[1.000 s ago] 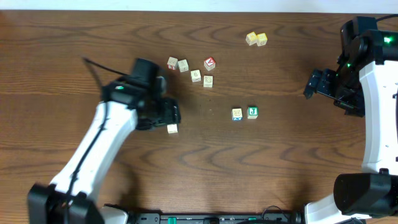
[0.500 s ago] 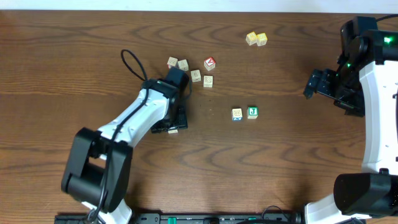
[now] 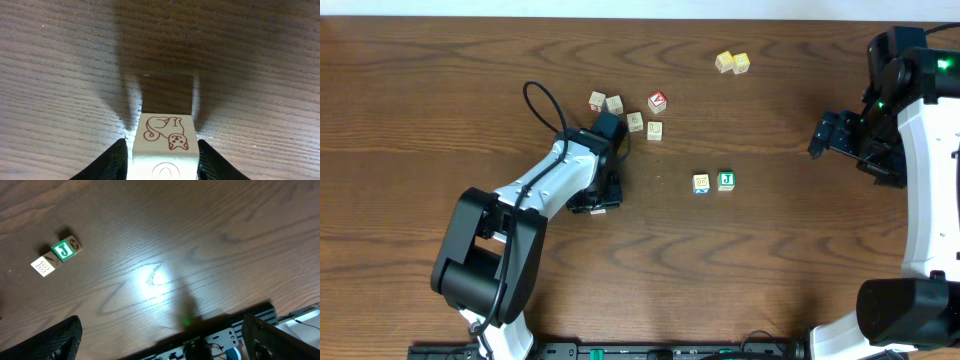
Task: Lift 3 blocks
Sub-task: 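Lower the left gripper and grasp the white block near center, then carry the white block right and set it beside the K block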
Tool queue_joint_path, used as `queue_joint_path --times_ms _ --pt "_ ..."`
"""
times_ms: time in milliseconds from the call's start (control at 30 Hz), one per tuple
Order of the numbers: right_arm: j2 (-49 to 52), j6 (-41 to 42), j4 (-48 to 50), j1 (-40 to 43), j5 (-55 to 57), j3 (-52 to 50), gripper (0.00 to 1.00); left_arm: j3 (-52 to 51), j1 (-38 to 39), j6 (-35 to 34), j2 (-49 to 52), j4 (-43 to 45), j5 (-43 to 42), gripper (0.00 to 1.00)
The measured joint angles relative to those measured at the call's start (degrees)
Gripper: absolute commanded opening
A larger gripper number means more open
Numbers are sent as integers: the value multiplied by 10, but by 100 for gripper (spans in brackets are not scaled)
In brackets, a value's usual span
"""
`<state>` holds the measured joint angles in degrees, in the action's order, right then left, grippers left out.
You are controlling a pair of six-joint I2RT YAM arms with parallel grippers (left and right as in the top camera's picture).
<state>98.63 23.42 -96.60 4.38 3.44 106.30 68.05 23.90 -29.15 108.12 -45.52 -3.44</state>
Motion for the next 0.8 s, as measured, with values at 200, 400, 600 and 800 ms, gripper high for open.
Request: queue_joint_path --times_ms 200,400,600,800 --pt "0 0 0 0 0 0 99 0 0 7 0 8 0 33" --pt "0 0 0 0 0 0 99 0 0 7 0 12 0 24" --pt "0 0 0 0 0 0 99 0 2 22 0 54 -39 24" --pt "0 0 0 0 0 0 99 0 29 24 0 106 -67 24"
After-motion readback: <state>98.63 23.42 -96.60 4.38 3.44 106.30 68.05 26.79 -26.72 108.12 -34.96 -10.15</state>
